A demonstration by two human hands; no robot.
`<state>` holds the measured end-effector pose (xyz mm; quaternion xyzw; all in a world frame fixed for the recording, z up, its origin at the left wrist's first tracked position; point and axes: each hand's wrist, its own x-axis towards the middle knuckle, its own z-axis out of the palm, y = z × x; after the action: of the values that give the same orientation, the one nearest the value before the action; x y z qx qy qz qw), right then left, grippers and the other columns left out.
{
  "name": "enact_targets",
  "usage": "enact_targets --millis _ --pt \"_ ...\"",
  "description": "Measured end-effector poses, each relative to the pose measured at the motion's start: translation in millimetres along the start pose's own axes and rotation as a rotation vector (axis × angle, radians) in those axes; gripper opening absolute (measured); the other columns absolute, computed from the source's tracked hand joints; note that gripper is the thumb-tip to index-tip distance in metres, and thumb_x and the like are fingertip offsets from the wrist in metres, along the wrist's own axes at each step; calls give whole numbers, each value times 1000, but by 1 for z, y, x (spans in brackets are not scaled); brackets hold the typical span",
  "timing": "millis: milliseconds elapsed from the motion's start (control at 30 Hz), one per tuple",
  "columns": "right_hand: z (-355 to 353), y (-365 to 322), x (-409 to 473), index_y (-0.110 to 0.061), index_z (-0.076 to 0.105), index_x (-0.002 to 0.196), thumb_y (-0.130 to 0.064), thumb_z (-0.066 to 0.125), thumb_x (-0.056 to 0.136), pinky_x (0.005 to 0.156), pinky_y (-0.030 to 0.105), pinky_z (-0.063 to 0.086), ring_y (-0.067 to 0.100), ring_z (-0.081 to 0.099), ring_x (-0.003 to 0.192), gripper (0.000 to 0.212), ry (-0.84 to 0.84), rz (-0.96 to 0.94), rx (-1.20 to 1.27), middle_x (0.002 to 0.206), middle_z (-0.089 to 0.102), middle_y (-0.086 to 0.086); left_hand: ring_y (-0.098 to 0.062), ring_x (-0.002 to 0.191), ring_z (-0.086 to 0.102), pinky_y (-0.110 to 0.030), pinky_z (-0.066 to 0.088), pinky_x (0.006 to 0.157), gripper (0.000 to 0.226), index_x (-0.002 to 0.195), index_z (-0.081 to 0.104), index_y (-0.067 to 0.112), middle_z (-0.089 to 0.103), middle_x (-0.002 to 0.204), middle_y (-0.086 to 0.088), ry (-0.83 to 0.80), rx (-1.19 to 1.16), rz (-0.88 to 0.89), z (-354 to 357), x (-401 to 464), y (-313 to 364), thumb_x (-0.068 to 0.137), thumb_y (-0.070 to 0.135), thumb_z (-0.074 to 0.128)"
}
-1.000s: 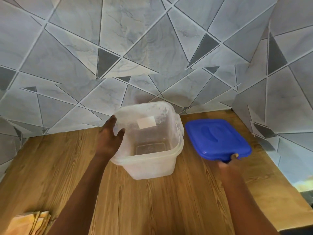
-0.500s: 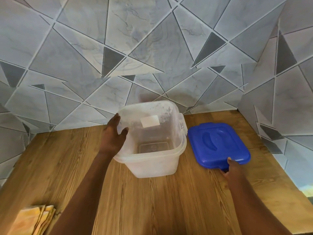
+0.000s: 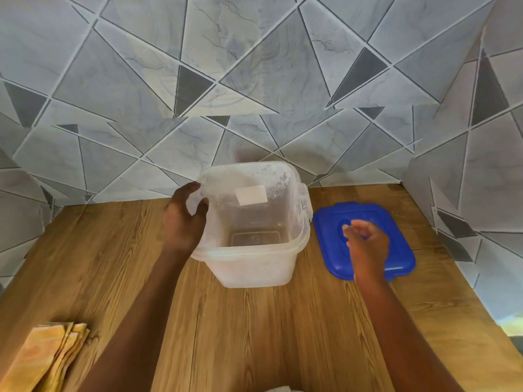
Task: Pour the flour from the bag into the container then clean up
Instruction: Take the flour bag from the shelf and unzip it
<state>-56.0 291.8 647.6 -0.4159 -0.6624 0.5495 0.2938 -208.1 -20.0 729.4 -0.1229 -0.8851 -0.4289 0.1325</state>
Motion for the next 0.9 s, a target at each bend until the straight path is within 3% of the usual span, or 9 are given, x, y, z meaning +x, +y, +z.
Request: enact_targets --millis 133,233,400,533,767,900 --pt "24 -73 -20 -12 73 102 -13 73 89 78 18 53 8 68 87 14 -118 -286 138 95 74 -1 -14 124 60 -34 49 104 37 134 61 21 65 134 5 74 -129 13 -11 -12 29 97 23 63" --pt "55 -119 -30 -10 72 94 -4 71 86 74 16 51 6 66 77 10 -236 -419 231 87 73 1 -8 125 59 -37 51 106 32 131 64 19 66 132 6 127 -272 15 -31 -15 53 99 18 60" --pt "118 -192 -70 -15 71 88 -4 70 84 76 34 57 16 70 75 12 -491 -565 329 79 72 -4 -8 123 60 -44 54 103 25 125 64 19 67 127 8 269 -303 75 -87 -7 72 100 19 59" --pt "165 -257 -126 -24 69 84 -16 69 82 78 45 60 26 72 78 8 -641 -666 435 78 74 -1 -10 122 61 -45 54 104 25 125 64 20 67 127 9 388 -242 142 -159 12 71 100 22 59" --pt "243 -385 -247 -16 71 89 -14 71 86 73 45 62 21 73 78 4 -779 -947 580 80 74 0 -9 114 65 -41 56 99 22 120 65 17 69 119 6 580 -149 296 -336 64 59 99 21 63" --pt "289 -463 -303 -13 72 81 -22 76 83 70 46 60 24 71 70 9 -763 -1051 665 73 73 2 -6 108 67 -37 57 98 25 121 64 16 71 116 5 658 -80 367 -440 99 46 97 22 65"
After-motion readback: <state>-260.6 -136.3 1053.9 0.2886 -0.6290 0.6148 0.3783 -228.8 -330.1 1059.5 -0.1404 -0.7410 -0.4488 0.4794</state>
